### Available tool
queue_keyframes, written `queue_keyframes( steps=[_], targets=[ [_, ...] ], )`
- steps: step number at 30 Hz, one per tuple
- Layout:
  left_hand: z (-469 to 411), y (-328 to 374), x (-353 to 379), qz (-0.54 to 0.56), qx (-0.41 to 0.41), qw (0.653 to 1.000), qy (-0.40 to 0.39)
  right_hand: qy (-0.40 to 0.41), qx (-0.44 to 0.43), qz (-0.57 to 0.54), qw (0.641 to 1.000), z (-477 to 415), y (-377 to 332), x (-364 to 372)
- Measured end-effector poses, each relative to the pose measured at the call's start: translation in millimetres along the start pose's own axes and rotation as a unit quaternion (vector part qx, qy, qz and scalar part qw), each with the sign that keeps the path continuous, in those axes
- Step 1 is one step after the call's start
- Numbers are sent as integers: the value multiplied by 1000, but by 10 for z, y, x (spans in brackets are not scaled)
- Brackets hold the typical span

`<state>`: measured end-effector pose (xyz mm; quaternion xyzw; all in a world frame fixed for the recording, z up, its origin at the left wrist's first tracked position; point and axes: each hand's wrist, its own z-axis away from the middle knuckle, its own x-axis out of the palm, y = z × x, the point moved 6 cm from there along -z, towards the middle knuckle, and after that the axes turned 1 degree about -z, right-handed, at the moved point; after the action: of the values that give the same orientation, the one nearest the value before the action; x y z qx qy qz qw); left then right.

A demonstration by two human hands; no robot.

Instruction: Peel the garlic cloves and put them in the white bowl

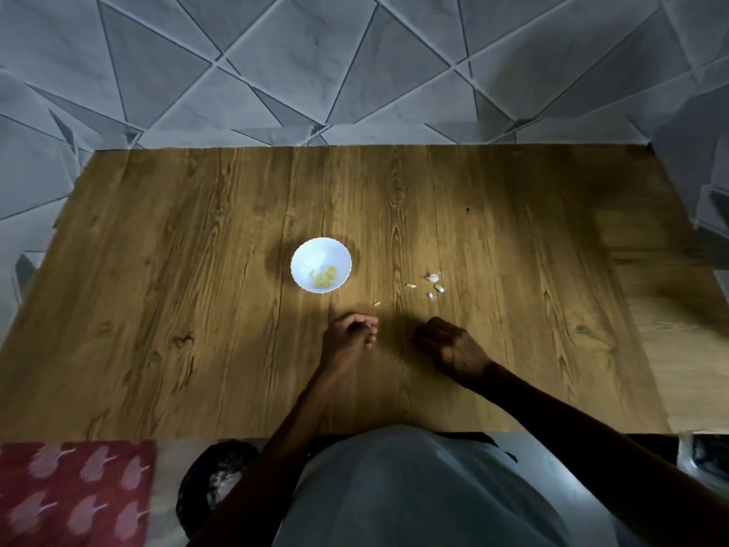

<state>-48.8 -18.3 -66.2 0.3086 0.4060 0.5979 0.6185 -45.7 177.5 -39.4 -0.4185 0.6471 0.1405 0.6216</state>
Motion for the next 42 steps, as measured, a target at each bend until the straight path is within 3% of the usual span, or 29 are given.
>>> queue_keyframes(
  steps=[3, 5, 8, 10, 12, 17, 21, 24, 29, 34, 42],
  targets=[
    [64, 47, 77, 55, -28, 998, -11, 6, 12, 28, 1000, -47, 58, 78],
    [77, 58, 148, 119, -58, 991, -17, 52, 136, -53, 988, -132, 164, 31],
    [83, 88, 370, 239, -129, 962, -36, 131, 293, -188, 928, -255, 208, -148],
    [80, 110, 490, 353, -202, 913, -31, 143, 294, -294, 898, -419, 39, -256],
    [91, 162, 621, 436, -246, 864, -50, 106, 276, -343, 892, -526, -160, -333],
    [105, 269, 734, 510, -267, 814, -80, 35, 256, -219, 941, -571, -280, -371],
    [75, 314, 775, 525, -274, 804, -56, 104, 265, -252, 925, -536, -212, -534],
    [53, 325, 750, 511, -261, 818, -21, 145, 257, -276, 915, -488, -56, -656],
    [-7, 268, 553, 513, -237, 825, -4, 155, 407, -257, 863, -158, 588, -591],
    [-38, 226, 373, 521, -238, 820, -7, 58, 409, -169, 895, -124, 758, -432],
    [-86, 259, 292, 525, -230, 819, -9, 27, 318, -3, 948, -402, 543, -144]
  ],
)
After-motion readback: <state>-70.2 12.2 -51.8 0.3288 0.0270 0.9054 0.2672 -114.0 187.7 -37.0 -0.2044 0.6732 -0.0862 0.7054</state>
